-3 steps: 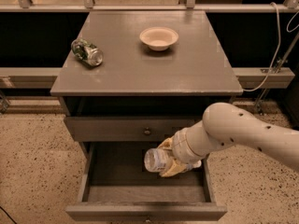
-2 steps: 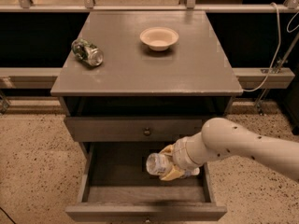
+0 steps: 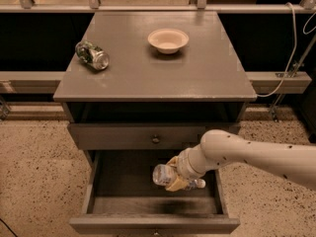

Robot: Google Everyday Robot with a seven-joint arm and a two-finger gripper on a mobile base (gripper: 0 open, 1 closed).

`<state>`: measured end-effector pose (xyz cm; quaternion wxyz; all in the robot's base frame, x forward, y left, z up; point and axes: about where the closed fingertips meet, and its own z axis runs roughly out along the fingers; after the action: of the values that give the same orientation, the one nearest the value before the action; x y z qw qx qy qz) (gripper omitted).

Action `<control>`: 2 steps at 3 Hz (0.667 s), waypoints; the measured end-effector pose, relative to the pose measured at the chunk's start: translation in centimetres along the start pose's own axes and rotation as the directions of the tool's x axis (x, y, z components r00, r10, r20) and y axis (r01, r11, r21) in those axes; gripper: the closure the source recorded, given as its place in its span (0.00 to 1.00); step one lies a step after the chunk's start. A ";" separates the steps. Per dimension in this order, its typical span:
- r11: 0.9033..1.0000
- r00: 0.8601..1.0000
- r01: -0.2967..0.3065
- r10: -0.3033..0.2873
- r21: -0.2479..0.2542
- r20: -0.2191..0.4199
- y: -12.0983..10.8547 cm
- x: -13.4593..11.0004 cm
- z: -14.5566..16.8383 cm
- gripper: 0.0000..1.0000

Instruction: Place blue plastic bottle into middle drawer

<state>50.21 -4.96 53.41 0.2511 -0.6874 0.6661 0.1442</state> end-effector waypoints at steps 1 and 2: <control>0.996 0.998 -0.024 0.019 -0.081 -0.066 0.2 2.7 4.2 1.00; 0.988 0.986 -0.072 0.049 -0.139 -0.162 1.7 5.8 7.2 1.00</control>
Offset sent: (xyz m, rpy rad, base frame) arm -0.0236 -0.0282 -0.1467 -0.2776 0.2626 -0.0377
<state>49.90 -5.96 44.05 0.1424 -0.6923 0.6924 0.1448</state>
